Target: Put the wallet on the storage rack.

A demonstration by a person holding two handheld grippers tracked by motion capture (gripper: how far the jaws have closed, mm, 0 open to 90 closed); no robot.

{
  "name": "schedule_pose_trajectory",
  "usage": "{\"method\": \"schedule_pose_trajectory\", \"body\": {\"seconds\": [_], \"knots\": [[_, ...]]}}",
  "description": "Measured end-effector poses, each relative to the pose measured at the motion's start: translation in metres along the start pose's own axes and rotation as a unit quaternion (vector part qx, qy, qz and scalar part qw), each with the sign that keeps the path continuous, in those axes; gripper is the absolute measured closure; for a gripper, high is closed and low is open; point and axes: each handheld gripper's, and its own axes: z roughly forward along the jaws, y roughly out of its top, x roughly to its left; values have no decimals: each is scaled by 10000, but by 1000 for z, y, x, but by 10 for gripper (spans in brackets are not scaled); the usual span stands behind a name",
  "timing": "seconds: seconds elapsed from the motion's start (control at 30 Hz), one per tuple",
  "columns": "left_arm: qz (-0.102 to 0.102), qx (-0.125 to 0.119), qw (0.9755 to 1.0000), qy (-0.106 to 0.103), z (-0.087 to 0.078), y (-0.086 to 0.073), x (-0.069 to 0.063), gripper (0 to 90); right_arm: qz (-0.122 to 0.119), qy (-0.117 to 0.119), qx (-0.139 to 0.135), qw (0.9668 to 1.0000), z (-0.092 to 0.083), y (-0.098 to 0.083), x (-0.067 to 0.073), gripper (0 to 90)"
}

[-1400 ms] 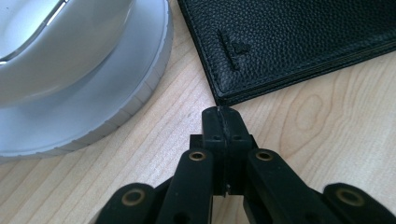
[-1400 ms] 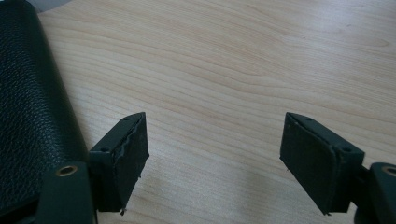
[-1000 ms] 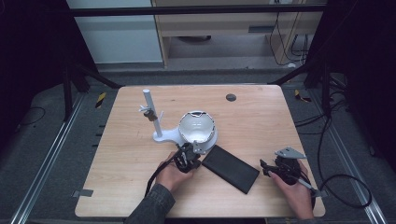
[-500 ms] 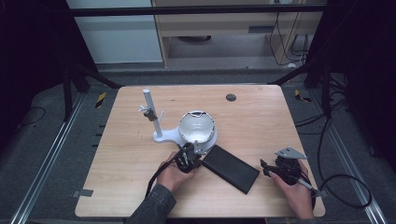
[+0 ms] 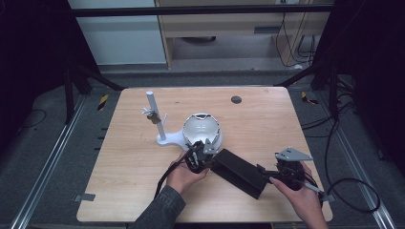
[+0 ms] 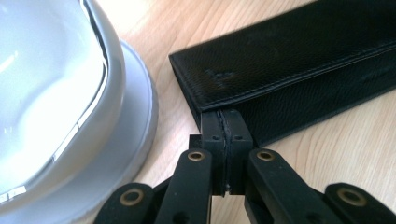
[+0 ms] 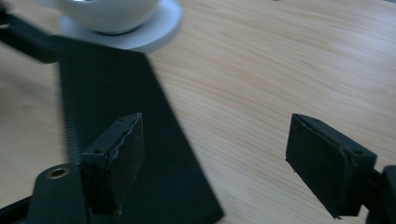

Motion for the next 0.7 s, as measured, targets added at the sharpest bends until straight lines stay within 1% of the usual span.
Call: {"method": "schedule_pose_trajectory", "body": {"seconds": [0.03,0.07,0.13,0.2,0.23,0.3,0.37,0.4,0.47,0.5,0.53,0.57,0.7], "knots": [[-23,-54,10000,-39,-1,2,0,890,-122,109,76,9998,-1,5,5,179],[-14,-97,9999,-55,-1,6,0,889,-205,162,113,9996,-1,8,8,171],[26,-98,9999,-72,-1,11,1,885,-464,279,278,9981,-1,17,16,152],[0,-137,9998,-120,0,18,3,882,-616,348,422,9966,2,23,21,133],[-7,-153,9998,-151,0,20,3,882,-713,389,523,9953,4,27,24,133],[2,-176,9997,-180,2,26,4,879,-821,458,686,9932,8,32,27,128],[33,-159,9997,-194,4,31,5,875,-1035,580,893,9889,13,38,29,123],[23,-177,9996,-209,5,33,6,874,-1093,628,998,9870,15,41,29,125],[4,-185,9995,-236,7,37,8,872,-1210,690,1164,9834,20,46,29,160],[15,-182,9996,-237,7,39,8,871,-1284,706,1306,9805,23,50,28,174],[12,-183,9996,-233,8,40,8,870,-1343,701,1380,9788,25,52,27,182],[10,-201,9995,-233,9,41,9,870,-1386,682,1494,9766,29,55,26,218],[-38,-218,9994,-276,12,44,10,870,-1459,683,1730,9717,41,61,20,297]]}}
